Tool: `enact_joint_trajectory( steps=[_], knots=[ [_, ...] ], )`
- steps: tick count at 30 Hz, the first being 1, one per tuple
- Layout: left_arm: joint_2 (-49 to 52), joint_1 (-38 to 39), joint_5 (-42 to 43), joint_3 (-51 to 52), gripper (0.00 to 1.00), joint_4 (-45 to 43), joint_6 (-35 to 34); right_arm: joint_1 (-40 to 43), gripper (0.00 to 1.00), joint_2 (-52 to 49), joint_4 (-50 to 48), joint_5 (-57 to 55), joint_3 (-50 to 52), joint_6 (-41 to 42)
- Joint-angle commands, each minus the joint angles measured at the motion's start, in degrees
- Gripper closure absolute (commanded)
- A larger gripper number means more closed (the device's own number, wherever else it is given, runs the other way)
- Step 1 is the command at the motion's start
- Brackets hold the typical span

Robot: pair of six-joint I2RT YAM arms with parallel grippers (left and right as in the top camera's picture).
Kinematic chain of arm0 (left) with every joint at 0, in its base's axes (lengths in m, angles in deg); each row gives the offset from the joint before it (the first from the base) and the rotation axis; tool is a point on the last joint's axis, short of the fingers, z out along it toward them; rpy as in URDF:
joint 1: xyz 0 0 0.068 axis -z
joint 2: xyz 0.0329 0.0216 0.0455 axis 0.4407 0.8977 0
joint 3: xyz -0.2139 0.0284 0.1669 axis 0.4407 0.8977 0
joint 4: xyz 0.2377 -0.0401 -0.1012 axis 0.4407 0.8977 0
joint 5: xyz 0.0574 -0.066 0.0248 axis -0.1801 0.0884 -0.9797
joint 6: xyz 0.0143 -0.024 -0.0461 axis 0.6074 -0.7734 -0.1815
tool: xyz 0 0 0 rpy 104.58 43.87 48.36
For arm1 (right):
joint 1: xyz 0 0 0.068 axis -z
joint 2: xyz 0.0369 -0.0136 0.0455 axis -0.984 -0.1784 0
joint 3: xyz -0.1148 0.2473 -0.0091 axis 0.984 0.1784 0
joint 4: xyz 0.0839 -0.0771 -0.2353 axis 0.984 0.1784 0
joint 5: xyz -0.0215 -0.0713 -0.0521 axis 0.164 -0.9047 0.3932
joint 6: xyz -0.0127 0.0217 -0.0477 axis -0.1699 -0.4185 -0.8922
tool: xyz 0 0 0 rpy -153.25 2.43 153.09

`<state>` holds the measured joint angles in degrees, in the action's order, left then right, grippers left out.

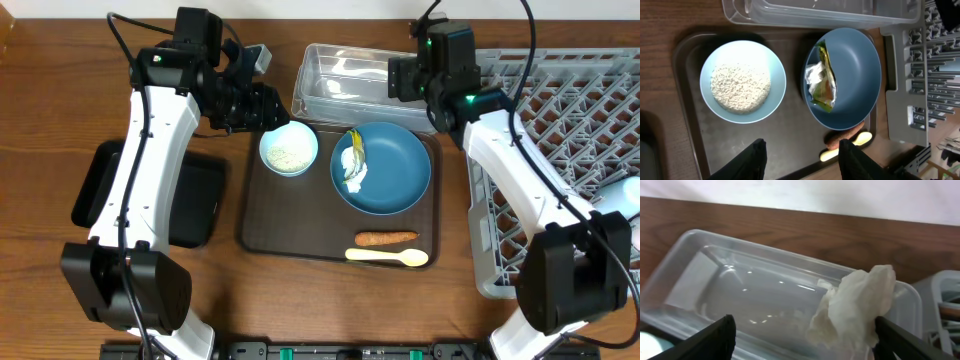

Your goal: Sort waste into correct bins and load items into the dishwasher rack

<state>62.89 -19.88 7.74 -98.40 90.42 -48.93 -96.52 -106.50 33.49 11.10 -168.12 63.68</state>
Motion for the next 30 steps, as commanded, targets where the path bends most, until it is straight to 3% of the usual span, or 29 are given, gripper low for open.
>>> enact_joint_trajectory(
  steps=[1,3,5,6,8,9,10,12,13,16,17,18,19,20,21,22,23,24,25,26,27,28,29,30],
  knots=[
    [-1.1,-0.1,-0.3,0.3,0.51,0.5,-0.1,0.2,0.16,-0.5,-0.5,-2.6,-0.9,0.6],
    [-1.1,-0.1,-0.3,0.3,0.51,0.9,0.0,0.2,0.2,-0.4,-0.3,0.3,-0.9,0.5],
    [-1.1,-0.1,-0.3,0.3,0.51,0.9,0.0,0.5,0.25,-0.5,-1.2,13.9,-0.9,-4.2],
    [-1.1,-0.1,-0.3,0.3,0.51,0.7,0.0,1.0,0.23,-0.6,-1.5,24.0,-0.9,-9.4],
    [-1.1,-0.1,-0.3,0.3,0.51,0.7,0.0,2.1,0.19,-0.6,-2.0,32.5,-0.9,-11.3],
    [-1.1,-0.1,-0.3,0.3,0.51,0.7,0.0,2.7,0.14,-0.6,-2.3,31.0,-0.9,-10.0],
    [-1.1,-0.1,-0.3,0.3,0.51,0.7,0.0,3.1,0.01,-0.6,-1.9,24.9,-0.9,-6.5],
    [-1.1,-0.1,-0.3,0.3,0.51,0.8,0.0,3.7,0.01,-0.6,2.3,6.8,-0.9,9.2],
    [-1.1,-0.1,-0.3,0.3,0.51,0.8,0.0,3.9,0.01,-0.6,3.1,5.3,-0.9,12.9],
    [-1.1,-0.1,-0.3,0.3,0.51,0.9,0.0,4.3,0.01,-1.1,-0.7,38.6,-0.9,-10.9],
    [-1.1,-0.1,-0.3,0.3,0.51,0.9,0.0,4.7,0.01,-1.1,-1.4,41.1,-0.9,-11.6],
    [-1.1,-0.1,-0.3,0.3,0.51,0.7,0.0,5.1,0.01,-1.1,-1.4,34.9,-0.9,-6.5],
    [-1.1,-0.1,-0.3,0.3,0.51,0.7,0.0,5.5,0.01,-1.1,1.2,20.9,-0.9,5.8],
    [-1.1,-0.1,-0.3,0.3,0.51,0.7,0.0,5.6,0.01,-1.1,2.8,16.0,-0.9,12.7],
    [-1.1,-0.1,-0.3,0.3,0.51,0.9,0.0,5.6,0.01,-1.2,1.6,23.5,-0.9,6.6],
    [-1.1,-0.1,-0.3,0.3,0.51,1.0,0.0,5.2,0.01,-1.8,-0.1,38.0,-0.9,-5.8],
    [-1.1,-0.1,-0.3,0.3,0.51,1.0,0.0,5.0,0.01,-1.9,0.0,44.1,-0.9,-13.8],
    [-1.1,-0.1,-0.3,0.3,0.51,0.9,0.0,4.7,0.01,-1.9,1.4,37.4,-0.9,-11.1],
    [-1.1,-0.1,-0.3,0.3,0.51,0.8,0.0,4.7,0.01,-1.8,4.3,22.6,-0.9,0.2],
    [-1.1,-0.1,-0.2,0.3,0.51,0.7,-0.1,4.7,0.01,-1.8,6.1,16.3,-0.9,8.3],
    [-1.1,-0.1,-0.3,0.3,0.51,0.9,0.0,4.7,0.01,-1.8,5.4,24.0,-0.9,3.3],
    [-1.1,-0.1,-0.3,0.3,0.51,1.2,0.0,4.7,0.01,-2.5,4.2,38.3,-0.9,-10.1],
    [-1.1,-0.1,-0.3,0.3,0.51,1.2,0.0,4.7,0.01,-2.5,4.5,37.5,-0.9,-12.0],
    [-1.1,-0.1,-0.3,0.3,0.51,1.1,0.0,4.8,0.01,-2.5,5.7,27.2,-0.9,-3.7]
  ],
)
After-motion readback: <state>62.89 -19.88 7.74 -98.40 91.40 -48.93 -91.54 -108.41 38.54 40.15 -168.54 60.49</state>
